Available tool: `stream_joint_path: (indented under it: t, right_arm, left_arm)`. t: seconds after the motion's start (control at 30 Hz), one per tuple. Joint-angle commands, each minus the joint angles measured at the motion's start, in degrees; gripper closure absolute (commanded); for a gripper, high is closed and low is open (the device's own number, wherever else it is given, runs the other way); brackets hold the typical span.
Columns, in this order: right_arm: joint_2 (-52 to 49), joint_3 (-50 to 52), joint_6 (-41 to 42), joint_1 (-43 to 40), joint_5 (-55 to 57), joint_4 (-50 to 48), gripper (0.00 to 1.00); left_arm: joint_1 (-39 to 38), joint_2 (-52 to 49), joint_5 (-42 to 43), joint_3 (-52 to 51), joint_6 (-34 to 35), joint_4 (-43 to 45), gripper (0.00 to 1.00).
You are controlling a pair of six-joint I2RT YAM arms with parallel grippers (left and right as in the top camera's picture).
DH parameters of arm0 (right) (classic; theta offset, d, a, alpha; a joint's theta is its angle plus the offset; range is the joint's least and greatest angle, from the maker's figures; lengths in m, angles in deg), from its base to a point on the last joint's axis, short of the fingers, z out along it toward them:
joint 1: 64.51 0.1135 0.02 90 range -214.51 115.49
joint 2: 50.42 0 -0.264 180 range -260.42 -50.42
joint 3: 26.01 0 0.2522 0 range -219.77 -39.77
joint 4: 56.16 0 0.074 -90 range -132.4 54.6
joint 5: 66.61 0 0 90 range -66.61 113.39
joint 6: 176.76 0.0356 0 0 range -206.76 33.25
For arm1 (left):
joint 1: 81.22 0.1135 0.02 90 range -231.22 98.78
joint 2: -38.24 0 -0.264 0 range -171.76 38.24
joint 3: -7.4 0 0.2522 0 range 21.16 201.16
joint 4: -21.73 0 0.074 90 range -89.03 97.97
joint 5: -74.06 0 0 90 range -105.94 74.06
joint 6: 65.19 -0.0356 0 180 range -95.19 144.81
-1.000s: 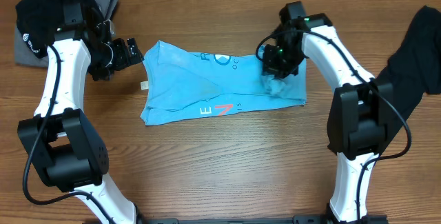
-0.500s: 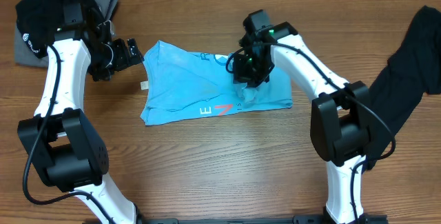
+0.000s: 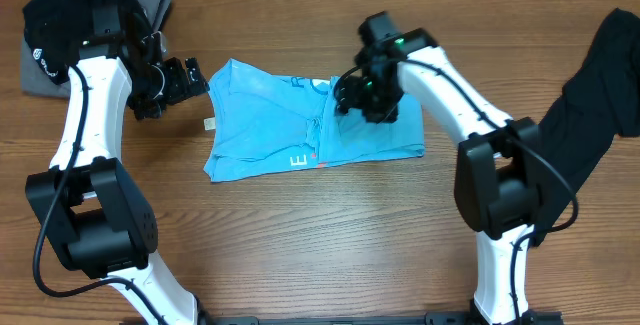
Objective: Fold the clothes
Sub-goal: 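Fold the right end leftward over the middle with the right gripper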
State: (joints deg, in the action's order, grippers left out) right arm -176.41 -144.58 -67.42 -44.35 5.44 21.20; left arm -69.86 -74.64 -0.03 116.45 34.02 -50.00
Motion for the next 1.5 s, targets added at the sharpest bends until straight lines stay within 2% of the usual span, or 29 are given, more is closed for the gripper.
stream_joint_path:
  t: [0.0,0.13,0.2,0.37,0.5,0.97,1.2,1.37,1.47]
  right_arm:
    - [2.1,-2.0,-3.0,-3.7,1.4,0.4,0.38]
    - [2.0,-1.0,-4.6,-5.1,1.2,-3.4,0.55]
    - [1.9,-0.2,-4.5,-5.1,0.5,-6.9,0.66]
    - [0.9,2.9,-4.3,-4.5,-5.7,-14.7,0.91]
    - [-1.6,3.3,-2.7,-3.5,-9.3,-17.2,0.93]
    - [-9.5,3.3,0.4,-0.3,-9.0,-23.1,0.93]
    - [-10.0,3.3,-0.2,1.8,-11.1,-25.9,0.92]
    - [-10.0,2.6,-3.3,3.1,-10.8,-24.7,0.92]
    - [-9.3,-0.7,-4.9,2.3,-10.8,-20.7,0.93]
  left_arm:
    - [0.2,-0.3,0.6,0.9,0.2,-0.3,0.0]
    - [0.2,-0.3,0.6,0.9,0.2,-0.1,0.0]
    - [0.2,-0.3,0.6,0.9,0.2,-0.1,0.0]
    - [0.2,-0.3,0.6,0.9,0.2,-0.6,0.0]
    - [0.2,-0.3,0.6,0.9,0.2,-0.6,0.0]
    - [0.2,-0.3,0.2,0.9,0.2,-0.5,0.0]
    - [0.2,-0.3,0.2,0.9,0.2,-0.3,0.0]
    - [0.2,-0.2,0.2,0.9,0.2,-0.3,0.0]
    - [0.2,-0.3,0.2,0.9,0.2,-0.3,0.0]
